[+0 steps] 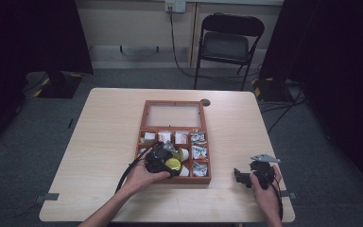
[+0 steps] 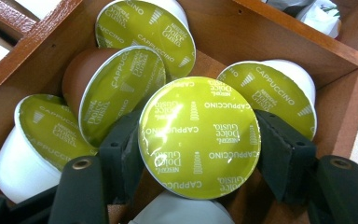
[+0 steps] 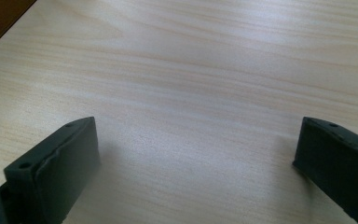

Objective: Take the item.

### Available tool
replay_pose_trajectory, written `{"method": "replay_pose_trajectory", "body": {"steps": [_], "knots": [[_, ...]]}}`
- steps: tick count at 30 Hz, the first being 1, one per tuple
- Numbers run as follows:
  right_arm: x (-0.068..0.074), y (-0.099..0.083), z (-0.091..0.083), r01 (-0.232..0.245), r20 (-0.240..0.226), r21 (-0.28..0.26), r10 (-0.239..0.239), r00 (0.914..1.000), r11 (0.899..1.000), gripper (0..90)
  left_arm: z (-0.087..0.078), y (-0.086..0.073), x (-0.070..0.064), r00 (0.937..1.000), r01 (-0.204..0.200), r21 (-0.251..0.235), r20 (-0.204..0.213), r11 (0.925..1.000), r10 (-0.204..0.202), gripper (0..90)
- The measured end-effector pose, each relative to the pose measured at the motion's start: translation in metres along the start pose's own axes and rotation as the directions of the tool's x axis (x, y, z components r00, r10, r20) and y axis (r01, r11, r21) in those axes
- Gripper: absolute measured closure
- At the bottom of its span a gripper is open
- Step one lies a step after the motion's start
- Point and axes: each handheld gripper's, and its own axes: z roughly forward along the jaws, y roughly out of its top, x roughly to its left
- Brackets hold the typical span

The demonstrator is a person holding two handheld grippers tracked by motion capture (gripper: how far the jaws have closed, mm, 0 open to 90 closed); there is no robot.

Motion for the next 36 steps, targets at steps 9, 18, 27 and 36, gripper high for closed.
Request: {"method": "replay_pose_trajectory", "body": {"steps": [9,18,27,36], "knots": [[0.000,0.000,0.000,0.000,0.000,0.000,0.000,1.0000,1.000,0.0,-0.003,-0.002,0.004,0.9988,0.036,-0.039,0.033,0.9986,-0.035,38.0],[0.000,0.000,0.000,0.000,0.000,0.000,0.000,1.0000,1.000,0.0,-0.006,-0.002,0.004,0.9979,0.058,-0.077,0.033,0.9954,-0.056,38.1],[0.000,0.000,0.000,0.000,-0.001,0.000,0.000,1.0000,1.000,0.0,-0.014,-0.002,0.003,0.9983,0.057,-0.130,0.017,0.9898,-0.055,38.1],[0.000,0.000,0.000,0.000,0.000,0.000,0.000,1.0000,1.000,0.0,-0.023,-0.001,0.004,0.9984,0.056,-0.166,0.019,0.9846,-0.053,38.1]]}}
